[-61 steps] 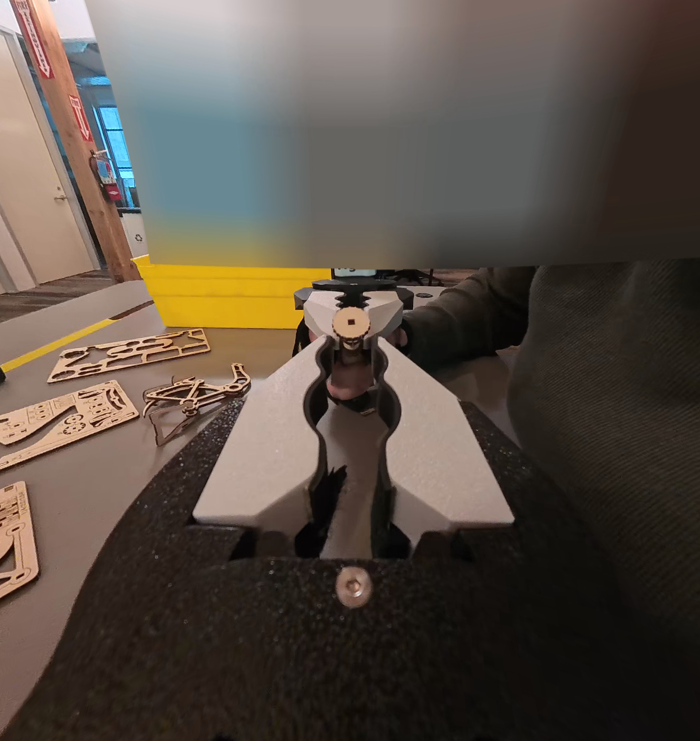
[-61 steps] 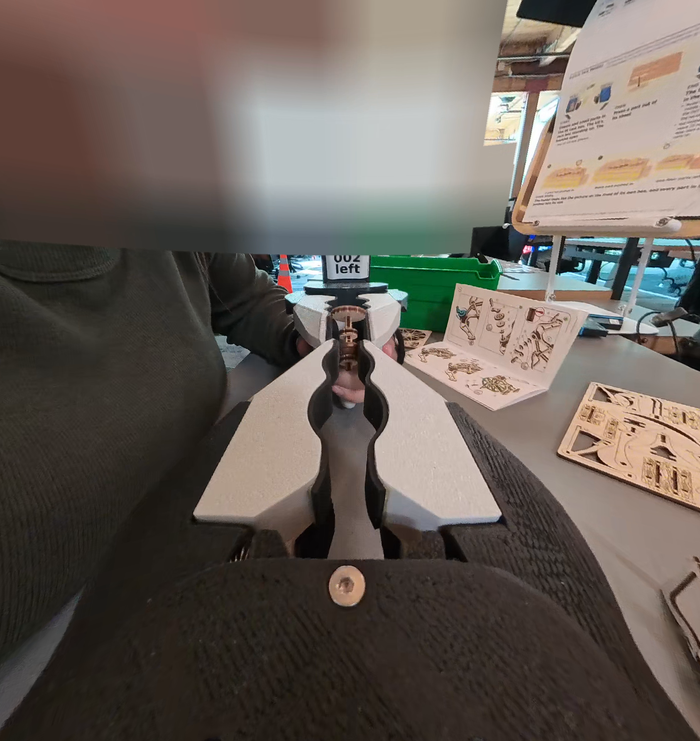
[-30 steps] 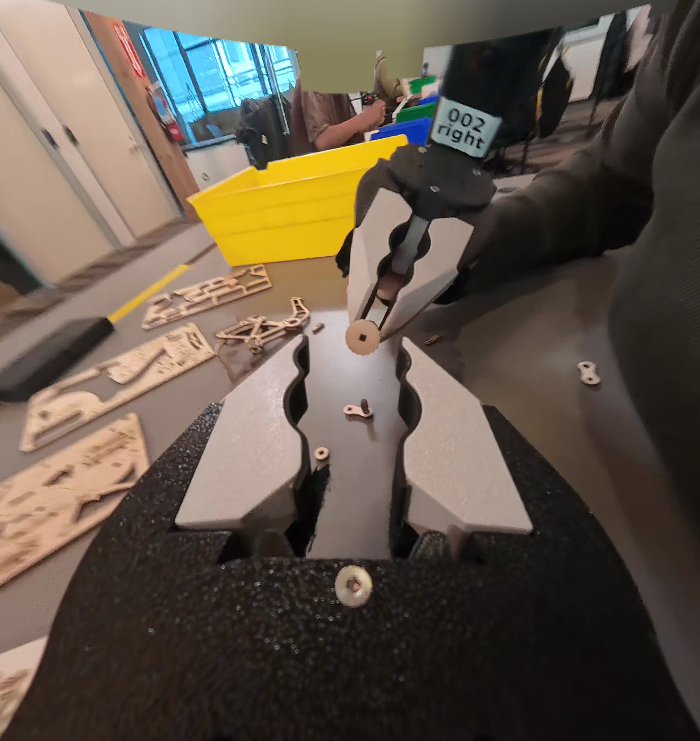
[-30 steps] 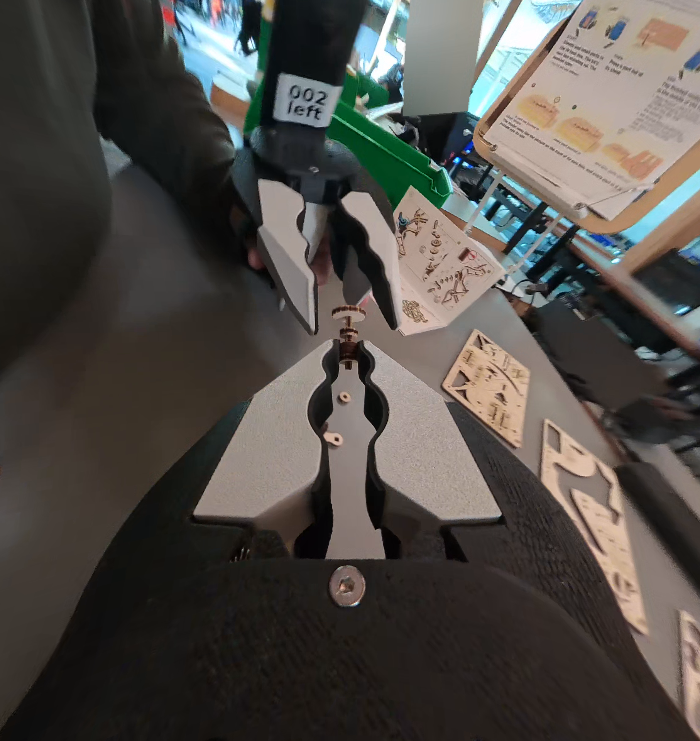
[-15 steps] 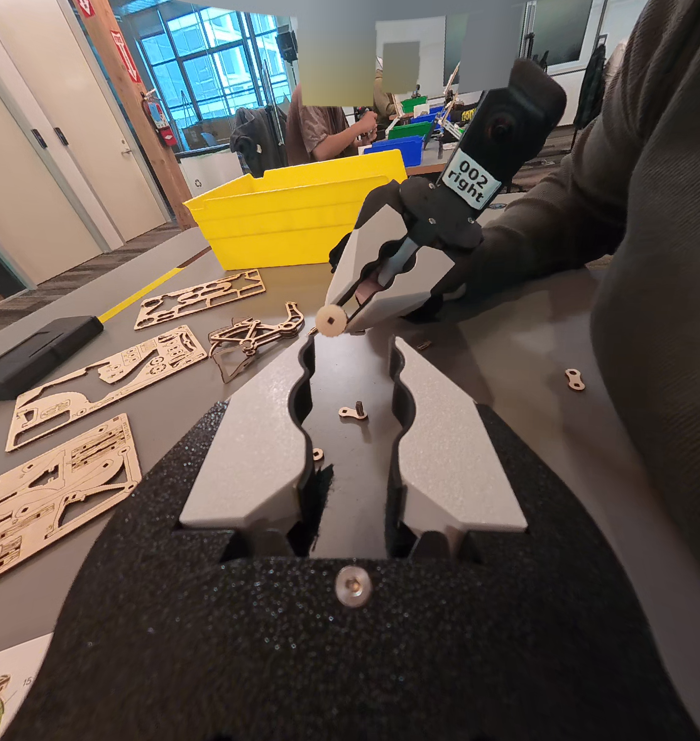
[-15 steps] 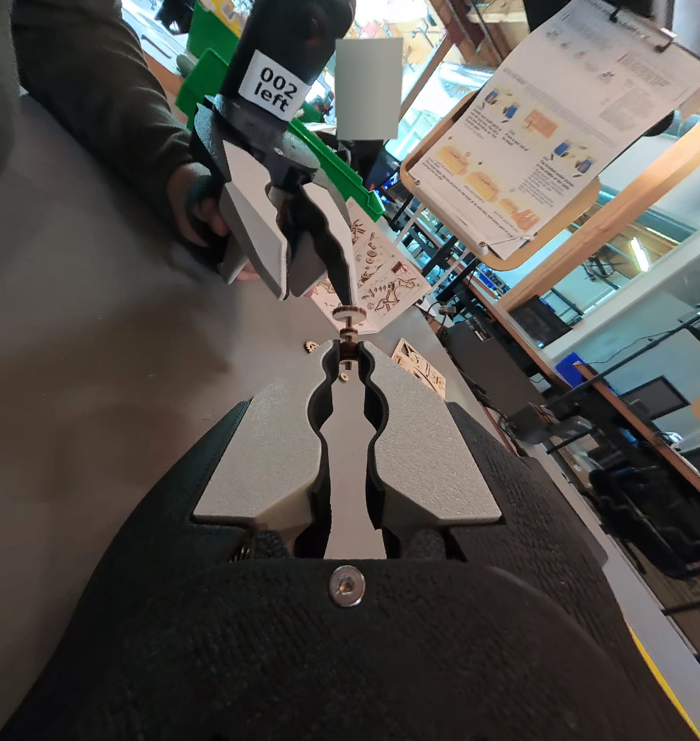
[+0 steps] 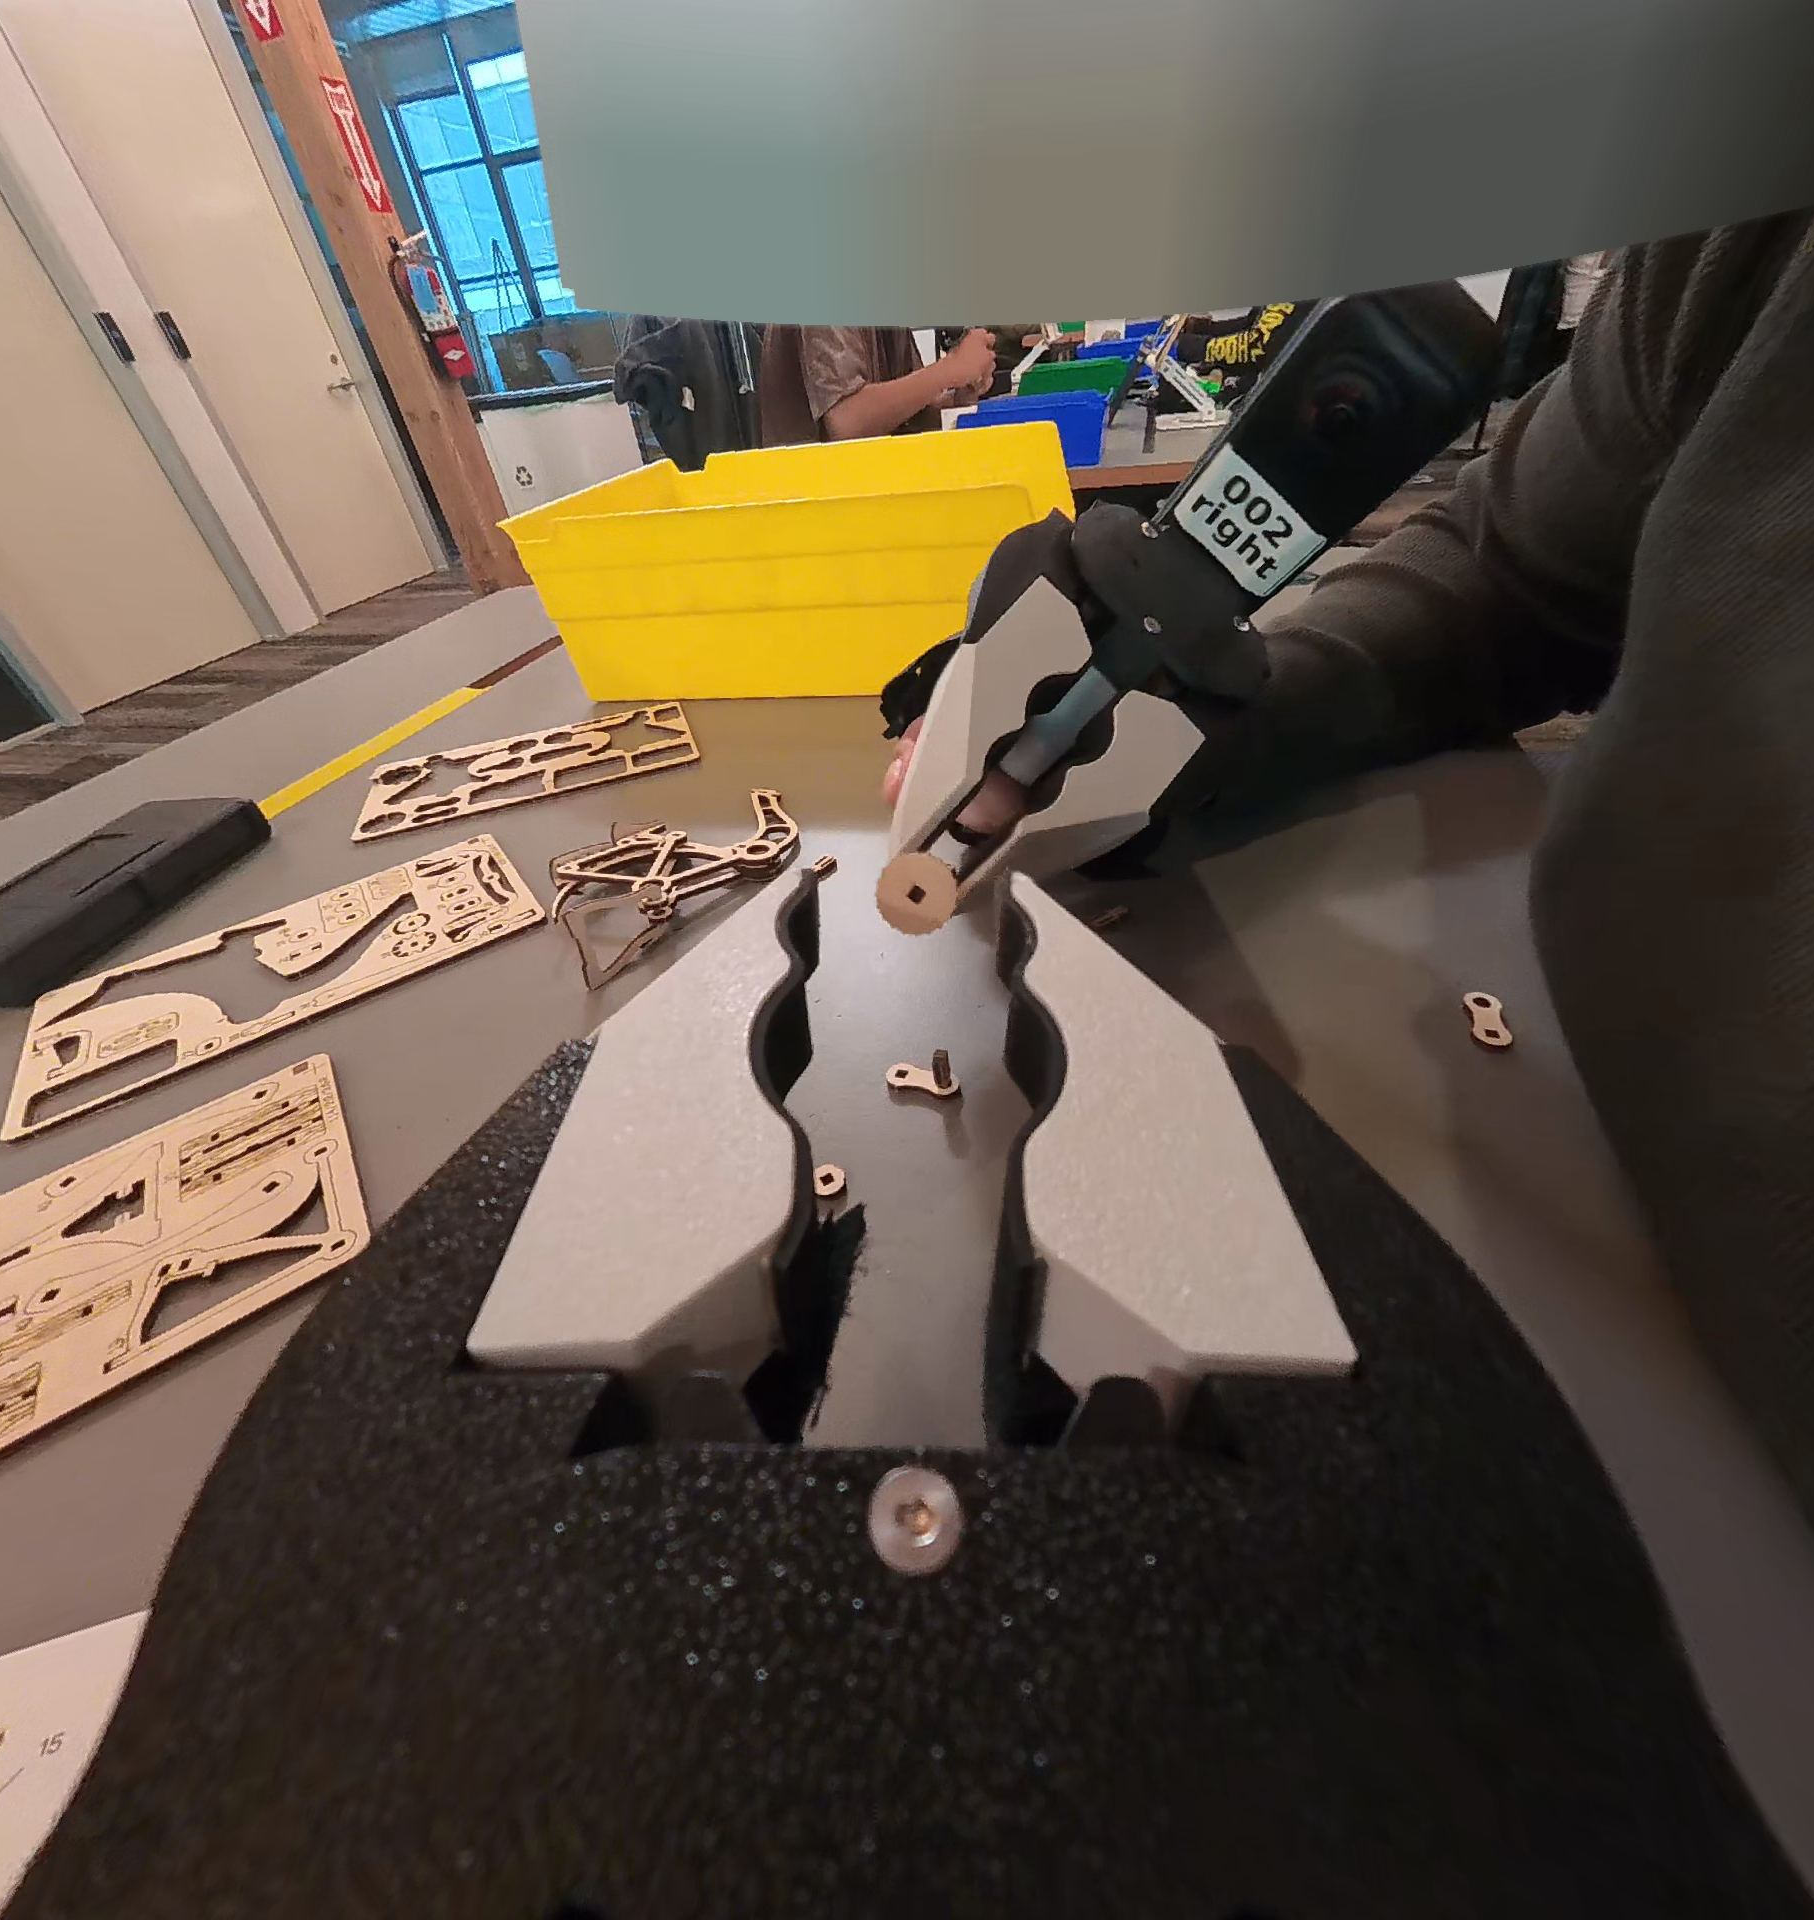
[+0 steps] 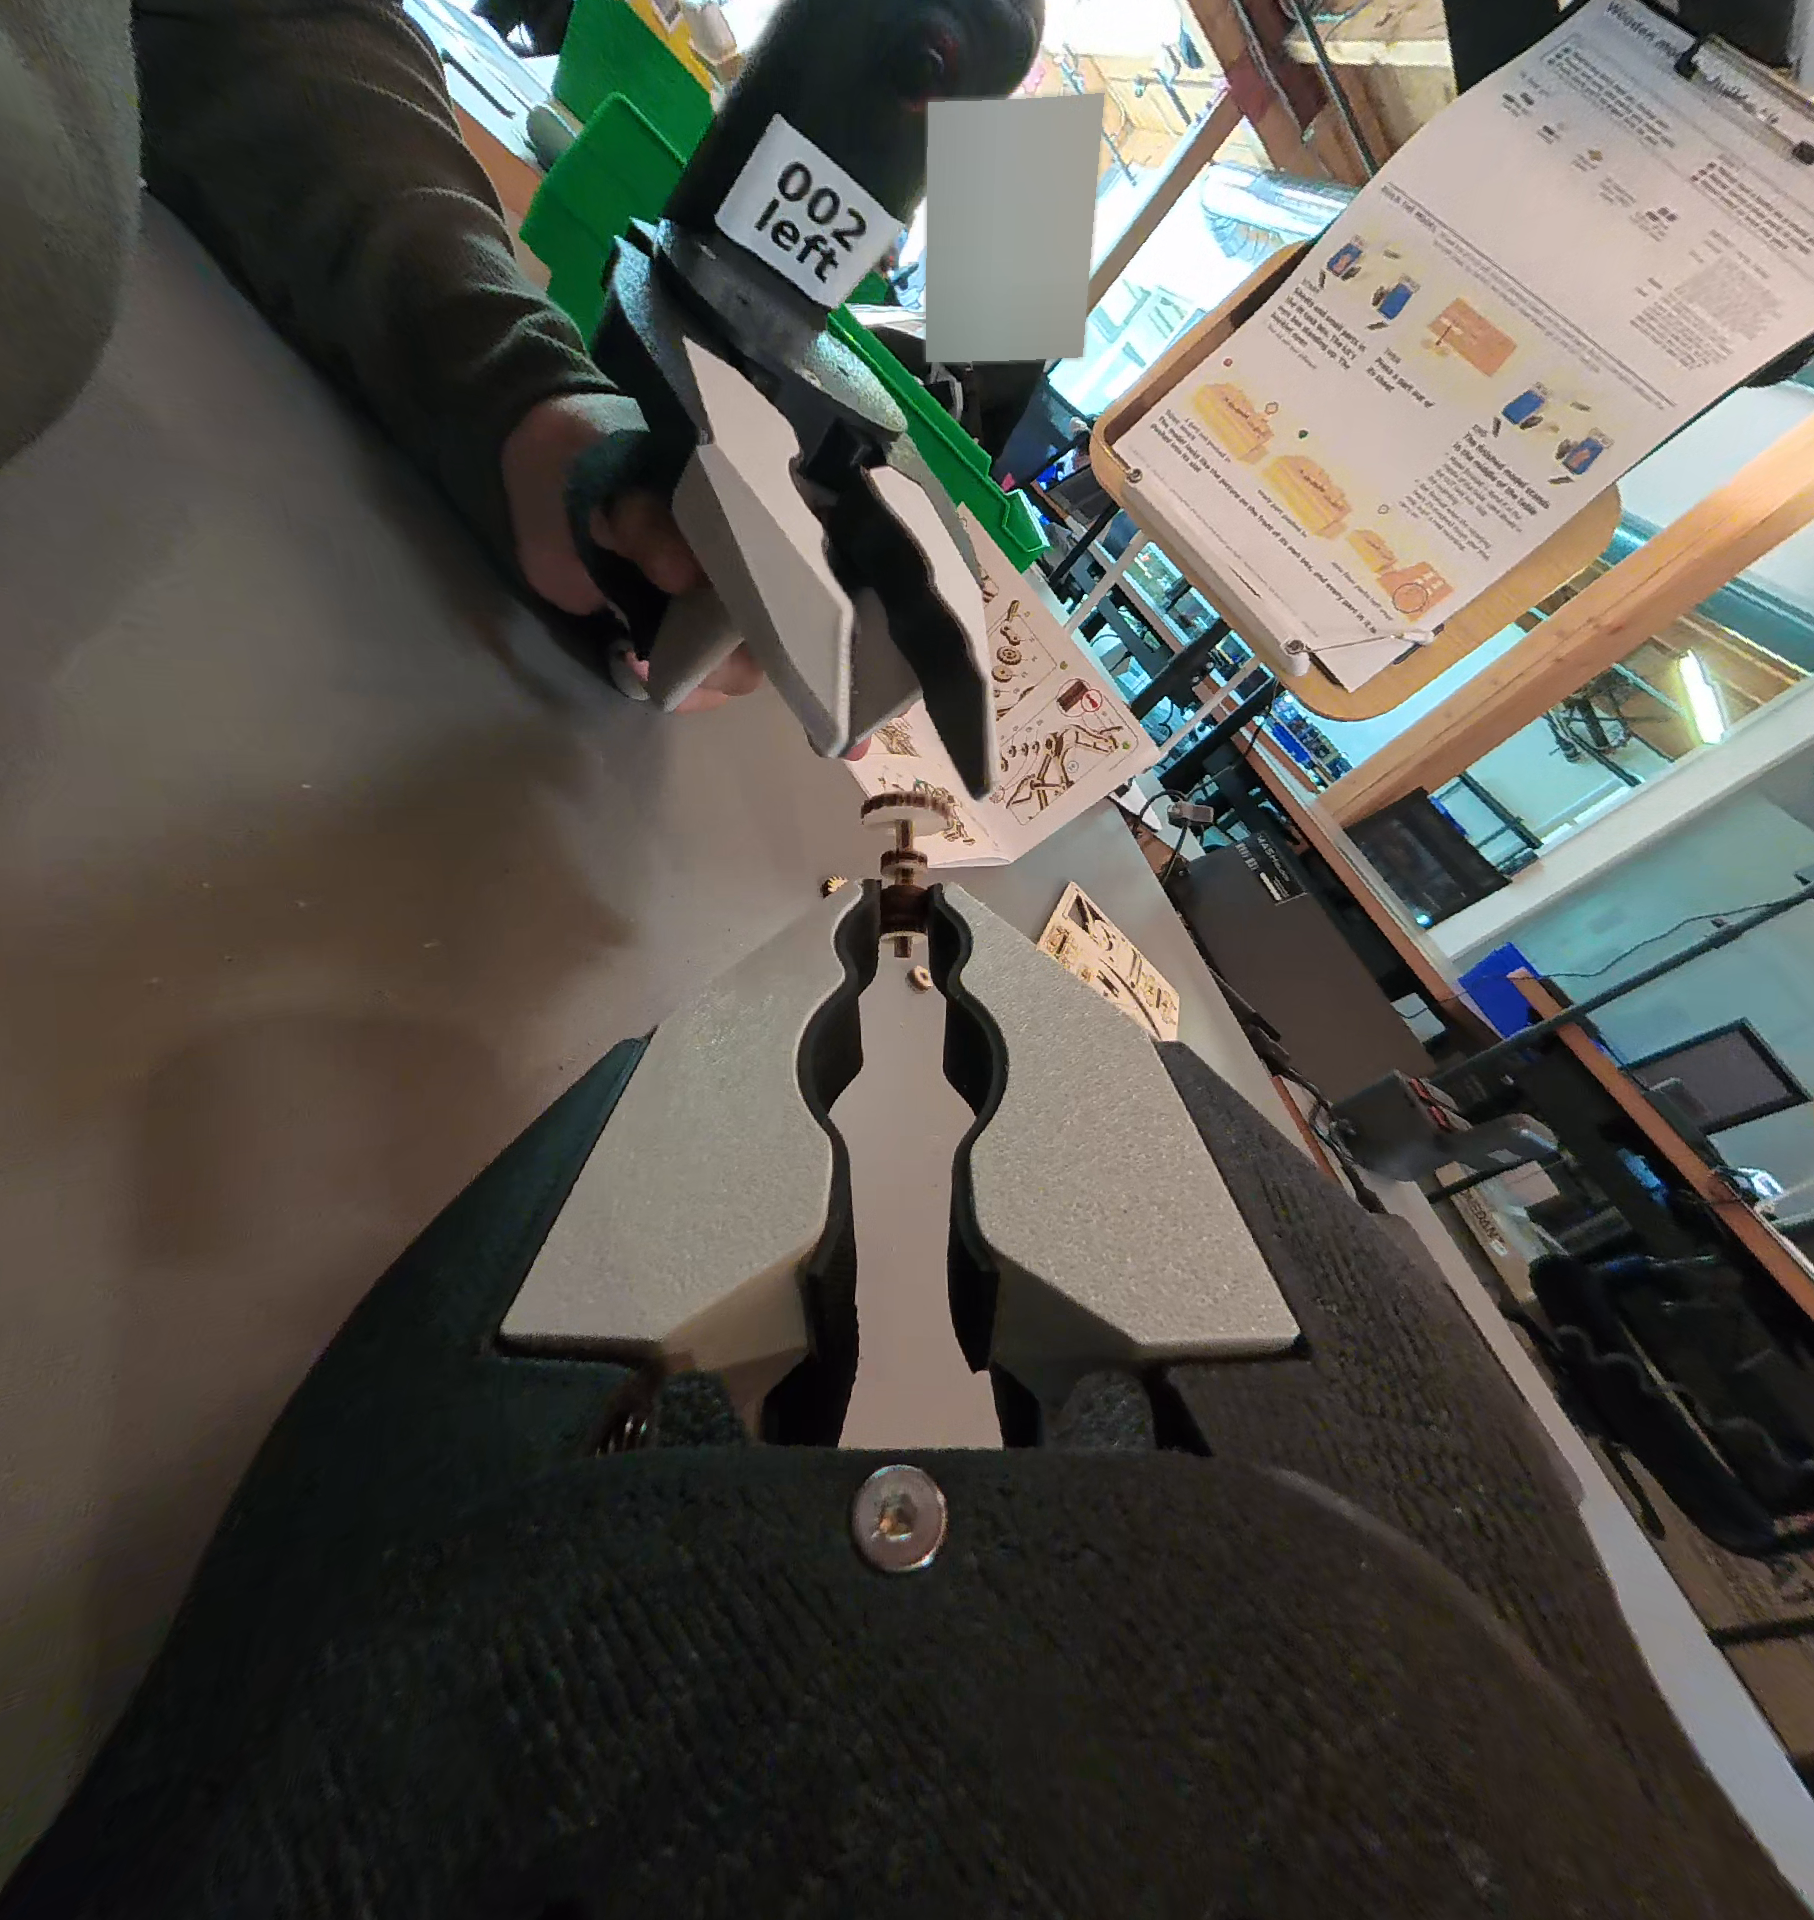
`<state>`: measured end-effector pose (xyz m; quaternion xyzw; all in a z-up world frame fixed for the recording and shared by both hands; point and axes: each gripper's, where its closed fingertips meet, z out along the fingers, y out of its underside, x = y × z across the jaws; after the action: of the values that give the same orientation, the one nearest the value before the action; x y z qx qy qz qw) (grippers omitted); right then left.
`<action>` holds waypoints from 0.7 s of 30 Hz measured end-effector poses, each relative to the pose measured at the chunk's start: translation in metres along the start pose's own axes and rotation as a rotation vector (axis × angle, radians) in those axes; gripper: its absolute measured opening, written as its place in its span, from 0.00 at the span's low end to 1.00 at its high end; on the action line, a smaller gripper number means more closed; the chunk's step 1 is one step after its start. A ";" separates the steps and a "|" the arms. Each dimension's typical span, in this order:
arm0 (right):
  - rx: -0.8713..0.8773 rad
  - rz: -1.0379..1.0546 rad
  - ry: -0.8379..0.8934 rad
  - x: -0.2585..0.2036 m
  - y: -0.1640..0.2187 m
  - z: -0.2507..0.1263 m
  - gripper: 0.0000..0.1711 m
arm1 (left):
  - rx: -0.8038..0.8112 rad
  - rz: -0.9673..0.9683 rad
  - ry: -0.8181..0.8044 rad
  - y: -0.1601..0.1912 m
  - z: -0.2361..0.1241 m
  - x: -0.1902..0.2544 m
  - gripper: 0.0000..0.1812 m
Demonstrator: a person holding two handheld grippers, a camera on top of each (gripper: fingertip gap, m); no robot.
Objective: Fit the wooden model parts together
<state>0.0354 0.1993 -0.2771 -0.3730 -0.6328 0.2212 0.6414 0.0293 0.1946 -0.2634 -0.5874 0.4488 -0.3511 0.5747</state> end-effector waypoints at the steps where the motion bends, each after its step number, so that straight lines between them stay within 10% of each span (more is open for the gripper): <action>1: -0.001 -0.001 -0.001 0.000 0.000 0.000 0.04 | 0.000 0.001 -0.003 0.000 0.000 0.000 0.17; 21: 0.003 0.002 -0.001 0.001 0.001 0.000 0.04 | 0.009 0.009 -0.026 -0.001 0.000 -0.003 0.12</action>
<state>0.0354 0.2002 -0.2774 -0.3727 -0.6327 0.2229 0.6412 0.0285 0.1979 -0.2624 -0.5873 0.4424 -0.3430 0.5845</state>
